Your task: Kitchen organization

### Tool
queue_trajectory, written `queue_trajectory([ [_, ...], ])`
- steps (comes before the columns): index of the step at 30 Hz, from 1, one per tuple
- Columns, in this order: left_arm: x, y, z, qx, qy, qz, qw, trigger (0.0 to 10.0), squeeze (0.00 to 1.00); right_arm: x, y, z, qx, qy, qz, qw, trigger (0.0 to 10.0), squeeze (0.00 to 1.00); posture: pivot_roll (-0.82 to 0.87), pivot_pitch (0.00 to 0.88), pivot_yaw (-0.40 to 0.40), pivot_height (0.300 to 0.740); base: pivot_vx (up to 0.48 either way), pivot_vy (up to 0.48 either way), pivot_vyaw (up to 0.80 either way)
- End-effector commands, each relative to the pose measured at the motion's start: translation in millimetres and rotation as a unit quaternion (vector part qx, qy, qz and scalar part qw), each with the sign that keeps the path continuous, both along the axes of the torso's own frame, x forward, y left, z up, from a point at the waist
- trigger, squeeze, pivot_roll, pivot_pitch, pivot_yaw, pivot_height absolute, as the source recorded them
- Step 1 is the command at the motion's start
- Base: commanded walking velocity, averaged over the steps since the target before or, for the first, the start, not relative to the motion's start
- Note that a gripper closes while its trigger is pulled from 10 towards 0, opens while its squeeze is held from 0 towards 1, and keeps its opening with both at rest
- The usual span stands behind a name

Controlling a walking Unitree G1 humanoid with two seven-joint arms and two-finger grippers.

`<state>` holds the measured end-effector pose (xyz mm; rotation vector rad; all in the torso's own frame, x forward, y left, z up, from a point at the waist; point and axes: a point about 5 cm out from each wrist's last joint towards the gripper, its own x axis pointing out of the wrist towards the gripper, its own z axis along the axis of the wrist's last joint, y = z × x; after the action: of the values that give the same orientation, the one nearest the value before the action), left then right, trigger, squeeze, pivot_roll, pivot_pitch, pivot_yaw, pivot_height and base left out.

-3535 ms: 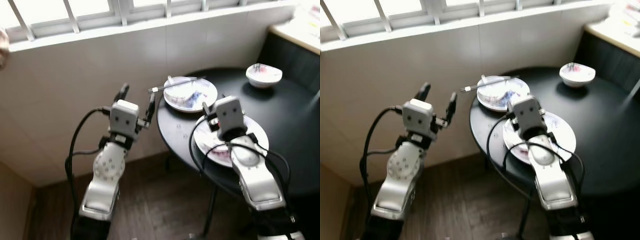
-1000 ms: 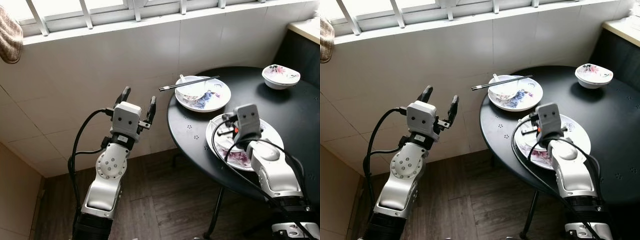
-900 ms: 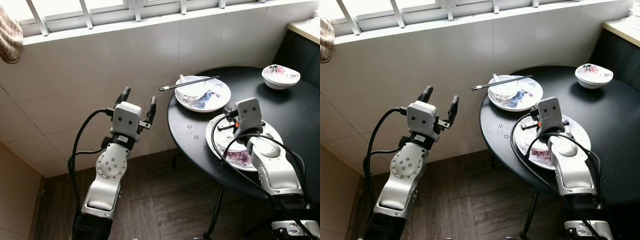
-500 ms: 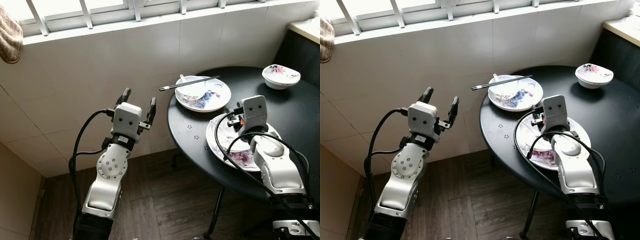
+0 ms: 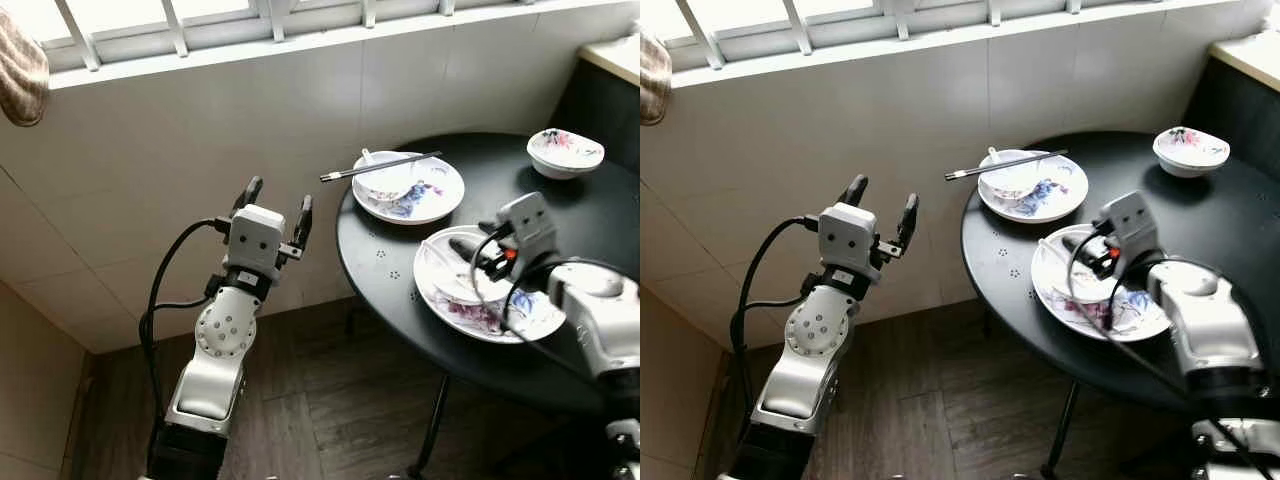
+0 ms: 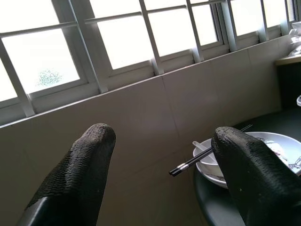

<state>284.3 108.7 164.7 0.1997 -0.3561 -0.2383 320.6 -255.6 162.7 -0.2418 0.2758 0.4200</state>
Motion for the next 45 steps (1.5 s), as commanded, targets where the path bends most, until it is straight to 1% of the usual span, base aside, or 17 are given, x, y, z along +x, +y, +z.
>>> queue_trajectory([
  [1, 1.3, -1.3, -0.9, 0.006, 0.001, -0.002, 1.0, 10.0, 0.0, 0.0, 2.6, -2.9, 0.022, 0.022, 0.022, 0.999, 10.0, 1.0, -0.17, 0.0, 0.044, 0.74, 0.0, 0.0, 0.0],
  [2, 1.3, -1.4, -0.9, 0.006, 0.001, -0.003, 1.0, 10.0, 0.0, -1.9, 4.5, -7.3, 0.022, 0.039, 0.043, 0.998, 10.0, 1.0, -0.17, 0.0, 0.044, 0.74, 0.0, 0.0, 0.0],
  [4, 1.1, -1.1, -1.0, 0.007, 0.001, -0.003, 1.0, 10.0, 0.0, -4.4, 6.7, -12.0, 0.02, 0.056, 0.064, 0.996, 10.0, 1.0, -0.16, 0.0, 0.046, 0.74, 0.0, 0.0, 0.0],
  [5, 1.0, -0.2, -1.0, 0.007, 0.001, -0.002, 1.0, 10.0, 0.0, -5.7, 5.8, -17.4, 0.008, 0.072, 0.079, 0.994, 10.0, 1.0, -0.16, 0.0, 0.045, 0.74, 0.0, 0.0, 0.0],
  [6, 1.1, 0.2, -0.9, 0.008, 0.001, -0.002, 1.0, 10.0, 0.0, -6.2, 5.4, -18.8, 0.007, 0.078, 0.087, 0.993, 10.0, 0.78, -0.16, 0.0, 0.045, 0.74, 0.0, 0.0, 0.0],
  [7, 1.2, 0.5, -0.8, 0.008, 0.001, -0.002, 1.0, 10.0, 0.0, -6.1, 4.8, -19.3, 0.01, 0.083, 0.094, 0.992, 10.0, 0.36, -0.16, 0.0, 0.045, 0.74, 0.0, 0.0, 0.0],
  [8, 1.2, 0.5, -0.8, 0.008, 0.001, -0.002, 1.0, 10.0, 0.0, -6.1, 4.8, -19.3, 0.01, 0.083, 0.094, 0.992, 10.0, 0.36, -0.16, 0.0, 0.045, 0.74, 0.0, 0.0, 0.0],
  [9, 1.3, 0.6, -0.8, 0.008, 0.001, -0.001, 1.0, 10.0, 0.0, -5.1, 3.1, -19.1, 0.015, 0.088, 0.1, 0.991, 10.0, 0.0, -0.16, 0.0, 0.045, 0.74, 0.0, 0.0, 0.0],
  [19, 1.6, -0.2, -1.8, 0.007, 0.004, 0.0, 1.0, 10.0, 0.0, 4.0, -19.0, -25.6, -0.062, 0.11, 0.065, 0.99, 10.0, 0.0, -0.15, 0.0, 0.04, 0.74, 0.0, 0.0, 0.0],
  [32, 1.5, 1.0, -2.9, 0.01, 0.006, 0.001, 1.0, 10.0, 0.0, 5.6, -23.6, -37.3, -0.069, 0.121, 0.052, 0.989, 10.0, 0.0, -0.15, 0.0, 0.043, 0.74, 0.0, 0.0, 0.0],
  [35, 1.9, 1.0, -3.1, 0.011, 0.006, 0.0, 1.0, 10.0, 0.0, 7.9, -27.9, -39.7, -0.086, 0.123, 0.043, 0.988, 10.0, 0.0, -0.15, 0.0, 0.045, 0.74, 0.0, 0.0, 0.0],
  [44, 2.0, 0.1, -4.5, 0.012, 0.01, -0.002, 1.0, 10.0, 0.0, 8.7, -26.6, -45.3, -0.1, 0.132, 0.056, 0.985, 9.9, 0.0, -0.15, 0.0, 0.044, 0.74, 0.0, 0.0, 0.0],
  [45, 1.9, 0.3, -4.7, 0.013, 0.01, -0.002, 1.0, 10.0, 0.0, 8.5, -26.1, -46.6, -0.101, 0.135, 0.057, 0.984, 5.1, 0.0, -0.14, 0.0, 0.043, 0.74, 0.0, 0.0, 0.0],
])
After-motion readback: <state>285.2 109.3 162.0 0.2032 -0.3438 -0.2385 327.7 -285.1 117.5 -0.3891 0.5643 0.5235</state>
